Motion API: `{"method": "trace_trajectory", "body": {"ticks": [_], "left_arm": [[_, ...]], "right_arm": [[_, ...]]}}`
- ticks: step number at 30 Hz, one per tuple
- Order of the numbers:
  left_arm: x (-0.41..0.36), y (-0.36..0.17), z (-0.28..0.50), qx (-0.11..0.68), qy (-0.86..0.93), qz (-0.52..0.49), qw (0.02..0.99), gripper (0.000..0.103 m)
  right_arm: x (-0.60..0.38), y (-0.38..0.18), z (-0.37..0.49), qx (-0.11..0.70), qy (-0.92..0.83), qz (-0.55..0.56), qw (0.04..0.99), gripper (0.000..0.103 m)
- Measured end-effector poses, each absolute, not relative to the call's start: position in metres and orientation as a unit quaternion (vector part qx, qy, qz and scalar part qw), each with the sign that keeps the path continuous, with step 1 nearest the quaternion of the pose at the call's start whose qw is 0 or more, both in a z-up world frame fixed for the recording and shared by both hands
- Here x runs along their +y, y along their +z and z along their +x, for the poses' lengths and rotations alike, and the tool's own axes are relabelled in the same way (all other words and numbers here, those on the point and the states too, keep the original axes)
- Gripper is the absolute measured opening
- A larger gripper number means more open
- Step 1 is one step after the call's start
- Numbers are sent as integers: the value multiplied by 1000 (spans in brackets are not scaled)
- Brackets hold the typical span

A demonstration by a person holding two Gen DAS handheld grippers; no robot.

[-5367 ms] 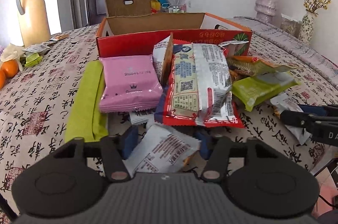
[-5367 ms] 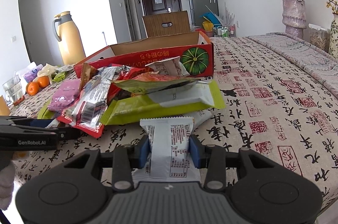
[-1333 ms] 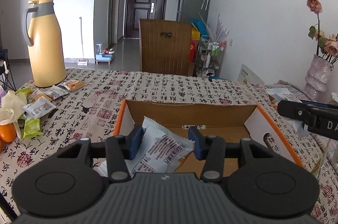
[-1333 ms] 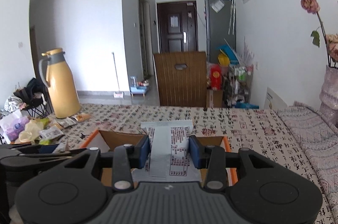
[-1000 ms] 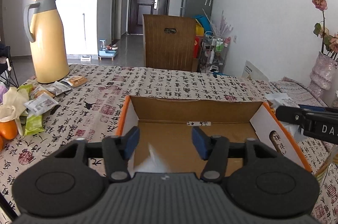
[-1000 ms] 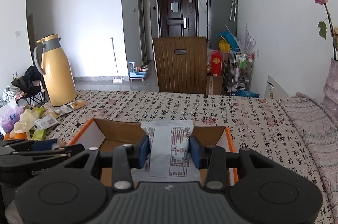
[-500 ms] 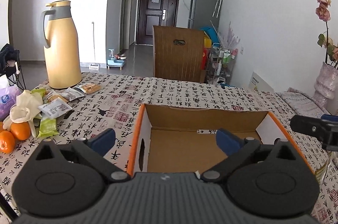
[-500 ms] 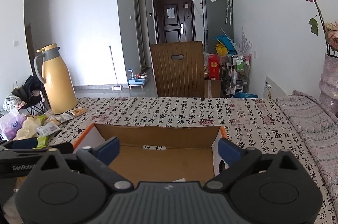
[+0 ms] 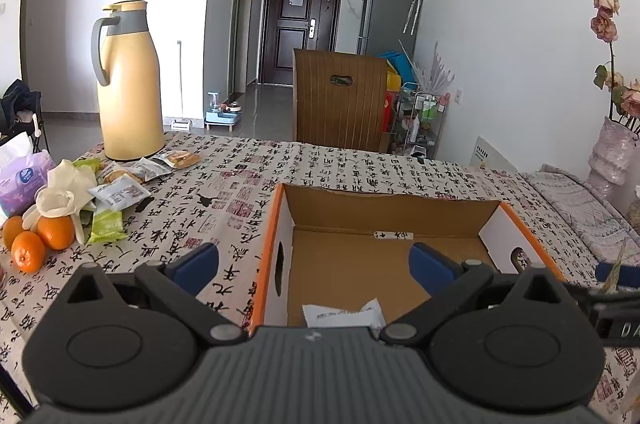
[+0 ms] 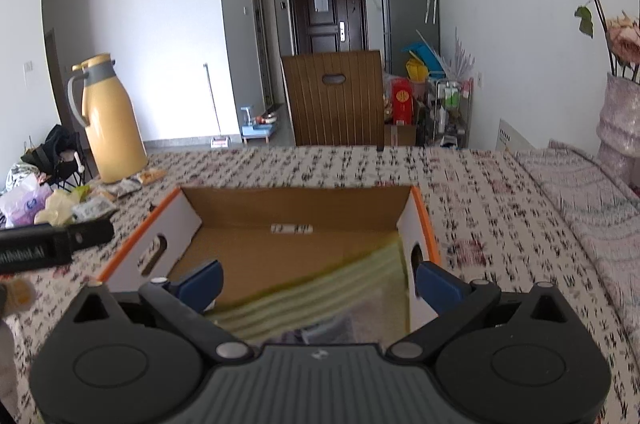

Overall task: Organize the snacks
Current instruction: 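Return both grippers to the snack pile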

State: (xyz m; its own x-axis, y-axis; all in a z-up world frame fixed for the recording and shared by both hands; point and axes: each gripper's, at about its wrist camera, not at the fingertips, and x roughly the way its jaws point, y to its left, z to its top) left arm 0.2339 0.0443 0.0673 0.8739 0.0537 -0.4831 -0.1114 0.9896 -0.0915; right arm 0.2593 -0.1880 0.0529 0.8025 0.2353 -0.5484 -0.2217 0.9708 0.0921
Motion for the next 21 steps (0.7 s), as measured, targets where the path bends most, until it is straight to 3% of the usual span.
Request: {"method": "trace_trajectory", "body": {"ticks": [21], "left_arm": [[36,47,151,267,30,-64,961,103]], "right_arm": [[-205,15,166,324,124,30,937,103]]}}
